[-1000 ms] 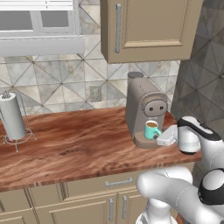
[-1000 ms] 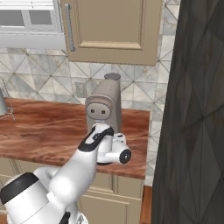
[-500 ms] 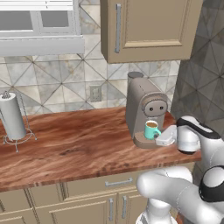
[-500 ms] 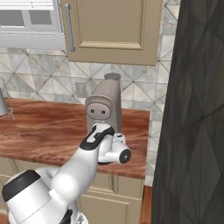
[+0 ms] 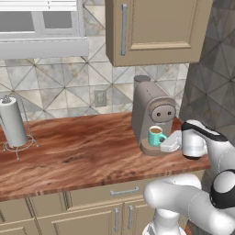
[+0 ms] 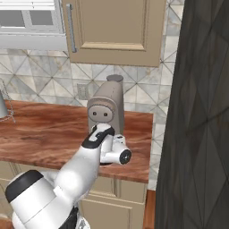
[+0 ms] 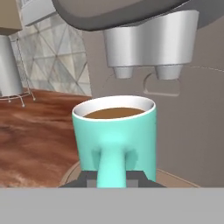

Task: Pick up the brewed coffee from the coffee machine and place it next to the breakfast plate on the dining counter.

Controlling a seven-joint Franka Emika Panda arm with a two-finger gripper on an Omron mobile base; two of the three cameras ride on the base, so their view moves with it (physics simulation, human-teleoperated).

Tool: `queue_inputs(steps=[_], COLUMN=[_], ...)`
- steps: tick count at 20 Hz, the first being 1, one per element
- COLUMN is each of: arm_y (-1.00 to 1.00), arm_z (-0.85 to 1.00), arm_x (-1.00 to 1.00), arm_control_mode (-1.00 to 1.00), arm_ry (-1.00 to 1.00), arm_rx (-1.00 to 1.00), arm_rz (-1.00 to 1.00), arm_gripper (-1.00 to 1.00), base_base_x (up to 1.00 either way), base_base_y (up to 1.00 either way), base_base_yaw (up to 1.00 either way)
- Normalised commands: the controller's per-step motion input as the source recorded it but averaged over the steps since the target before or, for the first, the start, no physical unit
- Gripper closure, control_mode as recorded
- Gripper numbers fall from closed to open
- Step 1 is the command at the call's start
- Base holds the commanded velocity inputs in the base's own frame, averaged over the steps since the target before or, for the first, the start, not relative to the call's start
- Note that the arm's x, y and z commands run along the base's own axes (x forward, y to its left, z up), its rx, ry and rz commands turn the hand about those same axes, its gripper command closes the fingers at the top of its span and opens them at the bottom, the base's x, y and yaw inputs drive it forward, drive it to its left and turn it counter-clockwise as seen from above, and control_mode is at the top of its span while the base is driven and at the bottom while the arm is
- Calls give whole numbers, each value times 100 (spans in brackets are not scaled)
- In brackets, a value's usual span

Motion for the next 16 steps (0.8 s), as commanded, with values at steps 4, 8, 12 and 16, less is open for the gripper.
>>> queue_inputs(steps=[4,8,12,16], arm_y=[-11,-33,-12,-9], arm_z=[0,7,48,63], arm_x=[-33,-52,-45,-28], arm_control_mode=[-100,-100,-100,-100], arm_ry=[0,0,-8,-1], arm_rx=[0,0,0,0], arm_rz=[2,0,0,0], arm_gripper=[100,100,100,100], base_base_x=[0,0,0,0], base_base_y=[0,0,0,0], base_base_yaw=[0,0,0,0])
